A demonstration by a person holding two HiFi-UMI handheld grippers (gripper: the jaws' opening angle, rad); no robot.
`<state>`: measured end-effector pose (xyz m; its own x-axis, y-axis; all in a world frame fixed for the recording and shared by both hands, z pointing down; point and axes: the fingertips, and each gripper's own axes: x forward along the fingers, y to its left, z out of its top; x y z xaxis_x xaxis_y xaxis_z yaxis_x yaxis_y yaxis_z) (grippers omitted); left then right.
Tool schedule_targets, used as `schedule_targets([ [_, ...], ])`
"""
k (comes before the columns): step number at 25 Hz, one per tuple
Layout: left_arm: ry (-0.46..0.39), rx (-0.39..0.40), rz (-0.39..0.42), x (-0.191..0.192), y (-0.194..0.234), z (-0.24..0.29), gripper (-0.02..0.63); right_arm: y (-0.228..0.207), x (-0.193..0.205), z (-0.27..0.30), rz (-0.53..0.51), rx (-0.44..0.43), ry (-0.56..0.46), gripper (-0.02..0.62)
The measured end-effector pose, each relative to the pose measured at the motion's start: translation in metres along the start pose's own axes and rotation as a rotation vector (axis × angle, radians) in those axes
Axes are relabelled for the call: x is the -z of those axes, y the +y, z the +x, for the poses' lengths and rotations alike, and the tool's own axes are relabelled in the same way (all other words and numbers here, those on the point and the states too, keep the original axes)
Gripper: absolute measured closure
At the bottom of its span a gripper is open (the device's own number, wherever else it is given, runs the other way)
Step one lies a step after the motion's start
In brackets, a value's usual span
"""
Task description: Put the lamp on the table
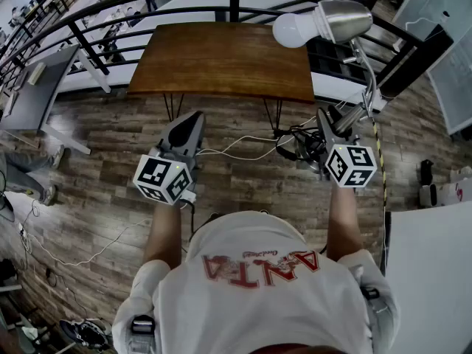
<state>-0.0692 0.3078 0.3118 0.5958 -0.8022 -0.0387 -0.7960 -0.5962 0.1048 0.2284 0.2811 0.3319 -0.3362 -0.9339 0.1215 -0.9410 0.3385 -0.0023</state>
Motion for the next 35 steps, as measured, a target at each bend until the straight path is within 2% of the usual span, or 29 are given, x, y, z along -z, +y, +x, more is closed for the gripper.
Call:
schedule_targets([
  [14,0.001,0.027,-0.012,0.007,0.007,0.004,0.597,0.006,0.007,0.001,-0.019,0.018,0.005,0.474],
  [21,0.003,0.041,-0.021,0.004,0.036,-0.002,0.597,0.027,0.005,0.020,-0.046,0.037,0.005,0.474],
  [29,0.006,0.048,-0.018,0.006,0.081,-0.019,0.597,0.055,0.007,0.044,-0.017,0.076,-0.005,0.474],
  [35,0.009,0.052,-0.032,0.010,0.100,-0.014,0.597,0.056,0.013,0.065,0.000,0.090,0.009,0.474],
])
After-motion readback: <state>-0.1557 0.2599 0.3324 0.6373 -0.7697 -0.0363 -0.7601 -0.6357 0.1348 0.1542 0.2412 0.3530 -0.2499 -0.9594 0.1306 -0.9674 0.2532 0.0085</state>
